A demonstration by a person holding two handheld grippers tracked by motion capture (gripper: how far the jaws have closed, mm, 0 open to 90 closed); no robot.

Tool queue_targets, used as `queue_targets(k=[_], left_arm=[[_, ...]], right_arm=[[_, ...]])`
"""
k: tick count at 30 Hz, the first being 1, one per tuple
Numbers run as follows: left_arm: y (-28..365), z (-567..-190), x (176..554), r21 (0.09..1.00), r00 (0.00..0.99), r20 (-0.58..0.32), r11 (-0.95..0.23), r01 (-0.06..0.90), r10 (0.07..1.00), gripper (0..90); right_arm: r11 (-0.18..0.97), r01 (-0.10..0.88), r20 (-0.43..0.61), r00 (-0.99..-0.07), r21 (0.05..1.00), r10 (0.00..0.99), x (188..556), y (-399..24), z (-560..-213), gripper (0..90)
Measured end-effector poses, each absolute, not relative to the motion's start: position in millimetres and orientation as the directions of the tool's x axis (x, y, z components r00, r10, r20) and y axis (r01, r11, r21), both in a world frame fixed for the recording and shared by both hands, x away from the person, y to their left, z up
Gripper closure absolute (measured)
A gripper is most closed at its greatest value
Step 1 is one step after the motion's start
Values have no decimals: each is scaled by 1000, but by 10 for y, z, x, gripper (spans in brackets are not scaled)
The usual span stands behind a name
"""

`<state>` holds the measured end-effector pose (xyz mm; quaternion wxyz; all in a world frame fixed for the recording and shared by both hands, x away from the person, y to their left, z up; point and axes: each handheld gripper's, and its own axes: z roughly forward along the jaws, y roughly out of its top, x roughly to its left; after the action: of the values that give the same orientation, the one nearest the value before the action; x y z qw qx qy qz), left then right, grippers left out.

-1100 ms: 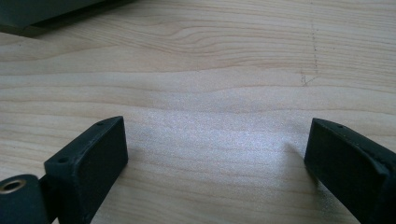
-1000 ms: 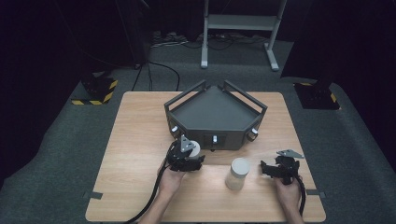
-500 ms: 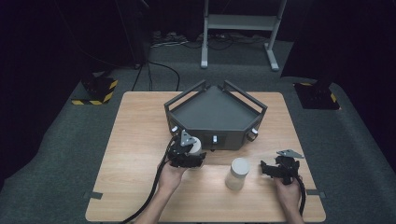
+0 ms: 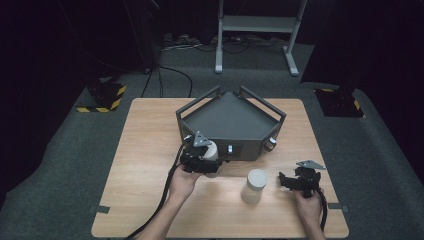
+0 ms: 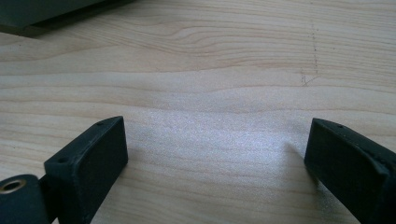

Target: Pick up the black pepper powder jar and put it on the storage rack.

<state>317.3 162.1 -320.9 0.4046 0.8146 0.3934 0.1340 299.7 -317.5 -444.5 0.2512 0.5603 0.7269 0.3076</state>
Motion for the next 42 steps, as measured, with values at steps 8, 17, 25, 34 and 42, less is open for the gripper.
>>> queue_targets(k=[8, 17, 25, 34, 42], left_arm=[[1624, -3022, 3252, 758, 655, -114, -361, 543, 747, 338], [1619, -2758, 3339, 757, 662, -113, -367, 541, 741, 338], [1619, -2623, 3429, 753, 661, -123, -364, 548, 740, 338], [1600, -2445, 3579, 744, 650, -125, -362, 561, 750, 338], [1539, -2264, 3730, 744, 627, -103, -358, 564, 772, 338]], right_arm=[[183, 660, -20, -246, 729, 969, 2997, -3175, -4445, 56], [183, 660, -21, -246, 729, 969, 2997, -3175, -4445, 56], [183, 660, -21, -246, 729, 969, 2998, -3175, -4445, 56], [183, 660, -21, -246, 729, 969, 2998, -3174, -4445, 55], [185, 660, -21, -248, 728, 969, 3000, -3175, -4445, 55]])
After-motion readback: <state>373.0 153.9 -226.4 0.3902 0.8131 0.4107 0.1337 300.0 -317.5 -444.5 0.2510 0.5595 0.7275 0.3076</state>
